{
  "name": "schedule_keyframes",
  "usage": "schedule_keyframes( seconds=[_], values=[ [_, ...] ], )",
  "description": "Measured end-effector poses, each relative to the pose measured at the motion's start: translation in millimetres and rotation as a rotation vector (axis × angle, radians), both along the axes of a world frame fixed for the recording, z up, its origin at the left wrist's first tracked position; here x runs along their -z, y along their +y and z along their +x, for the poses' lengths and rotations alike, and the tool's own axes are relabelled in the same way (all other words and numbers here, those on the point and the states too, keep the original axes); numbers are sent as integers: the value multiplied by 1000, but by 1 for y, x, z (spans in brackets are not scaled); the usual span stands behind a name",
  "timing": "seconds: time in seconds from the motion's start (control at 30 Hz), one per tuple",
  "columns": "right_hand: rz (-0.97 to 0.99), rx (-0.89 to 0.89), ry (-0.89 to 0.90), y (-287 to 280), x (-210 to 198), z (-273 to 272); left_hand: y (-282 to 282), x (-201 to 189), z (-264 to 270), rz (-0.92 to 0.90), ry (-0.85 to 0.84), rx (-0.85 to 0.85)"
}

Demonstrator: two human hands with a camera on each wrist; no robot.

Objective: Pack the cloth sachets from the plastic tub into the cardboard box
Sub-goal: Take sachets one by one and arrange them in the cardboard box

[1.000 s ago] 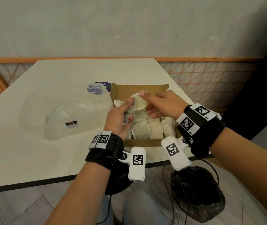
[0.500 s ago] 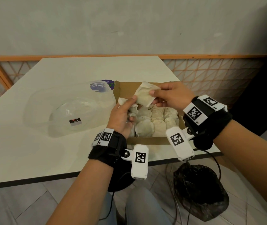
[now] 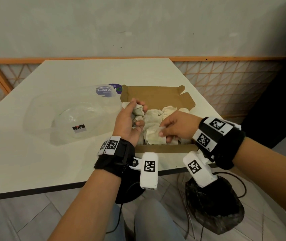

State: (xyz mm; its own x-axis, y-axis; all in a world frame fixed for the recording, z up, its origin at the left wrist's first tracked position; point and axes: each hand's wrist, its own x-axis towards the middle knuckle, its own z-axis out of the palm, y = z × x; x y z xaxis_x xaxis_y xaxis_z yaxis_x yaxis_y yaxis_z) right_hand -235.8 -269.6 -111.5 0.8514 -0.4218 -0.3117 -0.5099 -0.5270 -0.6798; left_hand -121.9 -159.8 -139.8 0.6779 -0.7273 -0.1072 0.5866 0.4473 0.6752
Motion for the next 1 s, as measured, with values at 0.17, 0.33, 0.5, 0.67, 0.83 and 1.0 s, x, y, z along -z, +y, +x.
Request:
schedule_keyframes(
  seconds=[0.17,0.33,0.5,0.67,0.83,1.0],
  values=[
    [-63,112,-136,1,7,1,0,0,0,-2,19,-1],
    [-115,19,-48,3,1,-3,-1,1,2,-37,81,21],
    [-214,139,-503,15,-14,4,0,2,3,-136,227,62],
    [-236,-42,-375,35,-9,17,0,-1,-1,-144,249,170],
    [-342,-83,-384,35,-4,24,2,2,1,-138,141,237],
    [114,150,-440,19,-7,24,2,3,0,-165,5,268]
  ],
)
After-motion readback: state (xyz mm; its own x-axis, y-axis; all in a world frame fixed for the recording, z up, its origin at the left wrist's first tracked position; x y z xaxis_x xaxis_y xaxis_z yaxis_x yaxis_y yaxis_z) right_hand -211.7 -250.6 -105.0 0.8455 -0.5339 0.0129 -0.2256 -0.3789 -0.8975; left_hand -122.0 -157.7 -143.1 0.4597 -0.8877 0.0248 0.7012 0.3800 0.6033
